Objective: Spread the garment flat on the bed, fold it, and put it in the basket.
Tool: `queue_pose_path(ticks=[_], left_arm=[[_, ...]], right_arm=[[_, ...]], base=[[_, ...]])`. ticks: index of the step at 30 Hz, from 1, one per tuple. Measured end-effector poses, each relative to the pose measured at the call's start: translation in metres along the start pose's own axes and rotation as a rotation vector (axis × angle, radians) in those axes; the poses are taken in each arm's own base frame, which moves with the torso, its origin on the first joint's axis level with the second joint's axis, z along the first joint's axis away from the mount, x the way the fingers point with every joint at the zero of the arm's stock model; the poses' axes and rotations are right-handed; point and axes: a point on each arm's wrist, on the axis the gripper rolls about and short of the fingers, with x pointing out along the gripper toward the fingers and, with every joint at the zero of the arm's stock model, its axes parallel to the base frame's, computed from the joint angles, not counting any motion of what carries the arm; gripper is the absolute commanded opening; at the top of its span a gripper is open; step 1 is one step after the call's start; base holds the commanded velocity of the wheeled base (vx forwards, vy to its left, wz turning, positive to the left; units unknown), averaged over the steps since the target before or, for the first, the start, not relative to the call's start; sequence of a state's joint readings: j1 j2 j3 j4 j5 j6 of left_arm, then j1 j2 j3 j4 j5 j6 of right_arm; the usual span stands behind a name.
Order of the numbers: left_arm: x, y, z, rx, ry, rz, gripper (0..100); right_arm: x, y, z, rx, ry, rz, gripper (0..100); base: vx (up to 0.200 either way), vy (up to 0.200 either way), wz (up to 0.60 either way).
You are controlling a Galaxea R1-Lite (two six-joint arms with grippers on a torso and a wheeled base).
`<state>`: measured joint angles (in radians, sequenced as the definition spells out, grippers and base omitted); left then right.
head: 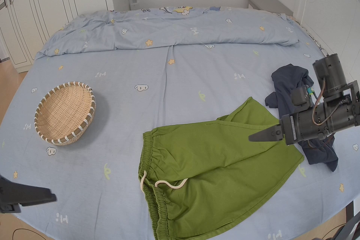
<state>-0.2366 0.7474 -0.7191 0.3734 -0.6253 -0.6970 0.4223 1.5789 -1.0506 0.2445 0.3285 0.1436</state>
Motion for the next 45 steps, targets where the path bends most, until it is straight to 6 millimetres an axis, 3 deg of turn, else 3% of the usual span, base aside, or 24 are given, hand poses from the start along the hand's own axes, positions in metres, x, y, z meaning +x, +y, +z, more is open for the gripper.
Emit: queue_pose_path(ticks=[5, 11, 17, 23, 29, 37, 45], left_arm=[[0.048, 0.016, 0.021, -0.14, 0.253, 0.011, 100], [0.103, 0.05, 0.022, -0.099, 0.484, 0.083, 100], [0.137, 0.074, 0.017, -0.076, 0.583, 0.105, 100], [0.169, 0.086, 0.012, -0.018, 0.599, 0.167, 100], [0.196, 0.09, 0.001, 0.006, 0.631, 0.196, 100], [0.216, 0.097, -0.011, 0.08, 0.616, 0.338, 100], [0.237, 0.088, -0.021, 0.101, 0.559, 0.293, 100]], right_arm=[[-0.019, -0.026, -0.021, 0.096, -0.01, -0.038, 100], [-0.035, -0.04, -0.051, 0.159, -0.034, -0.054, 100], [-0.049, -0.041, -0.071, 0.181, -0.064, -0.052, 100], [-0.057, -0.043, -0.076, 0.192, -0.095, -0.045, 100], [-0.06, -0.044, -0.077, 0.194, -0.113, -0.048, 100], [-0.059, -0.045, -0.079, 0.197, -0.11, -0.048, 100], [-0.058, -0.046, -0.078, 0.19, -0.124, -0.048, 100]], base=[[0.0, 0.0, 0.0], [0.0, 0.0, 0.0], [0.0, 0.0, 0.0], [0.0, 0.0, 0.0], [0.0, 0.0, 0.0], [0.0, 0.0, 0.0], [0.0, 0.0, 0.0]])
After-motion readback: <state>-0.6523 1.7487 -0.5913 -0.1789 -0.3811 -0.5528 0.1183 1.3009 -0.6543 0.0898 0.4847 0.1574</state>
